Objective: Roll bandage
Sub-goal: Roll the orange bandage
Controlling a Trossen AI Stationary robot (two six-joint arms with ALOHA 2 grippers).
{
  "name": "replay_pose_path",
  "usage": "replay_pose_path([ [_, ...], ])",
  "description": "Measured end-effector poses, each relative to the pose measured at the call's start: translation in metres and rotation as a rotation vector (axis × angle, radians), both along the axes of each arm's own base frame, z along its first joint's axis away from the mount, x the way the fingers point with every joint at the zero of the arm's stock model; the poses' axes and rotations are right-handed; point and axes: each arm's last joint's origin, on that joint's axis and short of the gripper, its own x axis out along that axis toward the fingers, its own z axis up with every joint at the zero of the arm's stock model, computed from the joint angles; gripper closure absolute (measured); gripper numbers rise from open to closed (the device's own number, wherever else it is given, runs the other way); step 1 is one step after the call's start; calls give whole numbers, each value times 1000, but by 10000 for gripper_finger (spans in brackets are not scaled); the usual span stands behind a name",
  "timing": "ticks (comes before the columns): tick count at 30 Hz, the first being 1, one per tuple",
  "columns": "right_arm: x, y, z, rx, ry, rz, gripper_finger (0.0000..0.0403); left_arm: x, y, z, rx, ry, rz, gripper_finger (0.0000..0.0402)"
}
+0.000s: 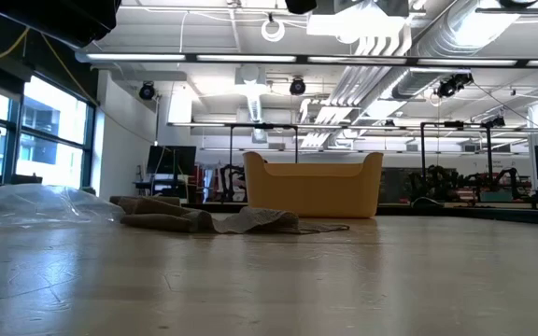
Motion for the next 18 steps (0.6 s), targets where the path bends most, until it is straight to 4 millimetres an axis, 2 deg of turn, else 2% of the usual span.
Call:
replay_pose_path([
  [6, 0, 2, 0, 10, 4, 62, 228, 0, 0, 0, 0, -1, -1, 391],
  [14, 11, 4, -7, 24, 3, 101, 281, 1, 1, 0, -3, 3, 8, 391],
  [18, 9, 7, -8, 21, 2, 110, 317, 1, 2, 0, -6, 6, 10, 391],
])
